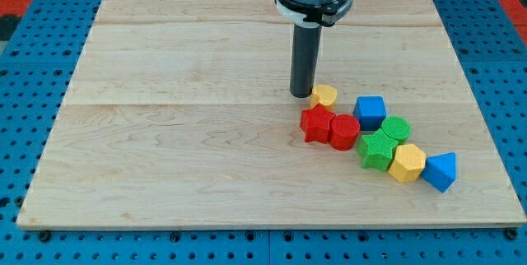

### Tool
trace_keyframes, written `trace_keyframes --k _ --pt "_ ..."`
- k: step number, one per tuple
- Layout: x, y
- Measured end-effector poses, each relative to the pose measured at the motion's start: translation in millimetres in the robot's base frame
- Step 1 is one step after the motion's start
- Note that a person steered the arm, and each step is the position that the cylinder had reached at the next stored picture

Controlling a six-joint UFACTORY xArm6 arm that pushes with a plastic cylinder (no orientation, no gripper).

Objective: Push the triangle into the cube

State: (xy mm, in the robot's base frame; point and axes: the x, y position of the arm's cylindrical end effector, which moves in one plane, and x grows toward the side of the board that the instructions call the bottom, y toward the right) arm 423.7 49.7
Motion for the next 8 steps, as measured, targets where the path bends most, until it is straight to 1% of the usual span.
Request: trace_keyframes --k 2,3,4,5,6,7,8 --pt "2.3 -0.6" --pt "-58.2 3.9" --pt "-74.9 75.6" --pt "-62.8 165.8" --pt "9.0 226.2" --pt "74.1 246.0" --pt "108.6 232.2"
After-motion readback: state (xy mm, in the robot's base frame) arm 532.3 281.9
